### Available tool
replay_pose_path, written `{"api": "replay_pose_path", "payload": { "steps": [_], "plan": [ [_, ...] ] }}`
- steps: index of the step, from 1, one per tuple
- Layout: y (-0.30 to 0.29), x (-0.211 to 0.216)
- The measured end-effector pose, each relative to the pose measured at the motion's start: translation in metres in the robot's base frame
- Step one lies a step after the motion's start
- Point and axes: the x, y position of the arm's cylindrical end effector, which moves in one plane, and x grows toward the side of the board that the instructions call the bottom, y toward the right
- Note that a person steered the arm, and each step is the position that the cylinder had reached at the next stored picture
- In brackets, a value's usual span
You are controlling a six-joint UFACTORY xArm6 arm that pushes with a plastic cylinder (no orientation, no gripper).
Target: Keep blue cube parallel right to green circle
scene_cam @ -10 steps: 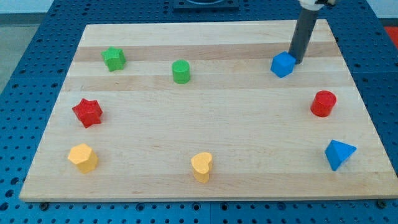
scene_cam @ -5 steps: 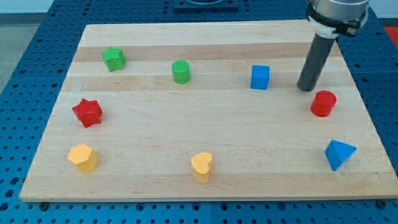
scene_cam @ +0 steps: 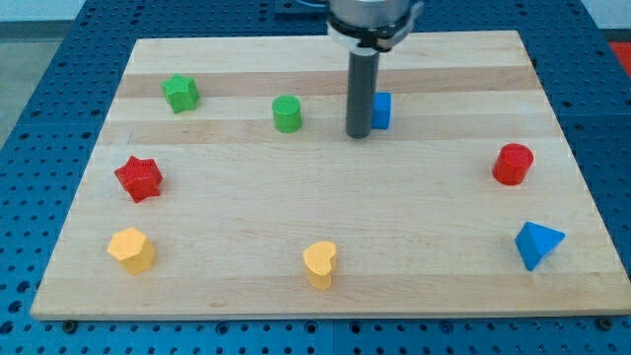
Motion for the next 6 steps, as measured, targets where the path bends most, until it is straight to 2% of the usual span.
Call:
{"api": "replay_pose_path", "payload": {
  "steps": [1, 2, 3, 5, 6],
  "plan": [
    [0.022, 0.003],
    [0.096, 0.019],
    [0.115, 0.020],
    [0.093, -0.044],
    [0.087, -0.036]
  ]
}}
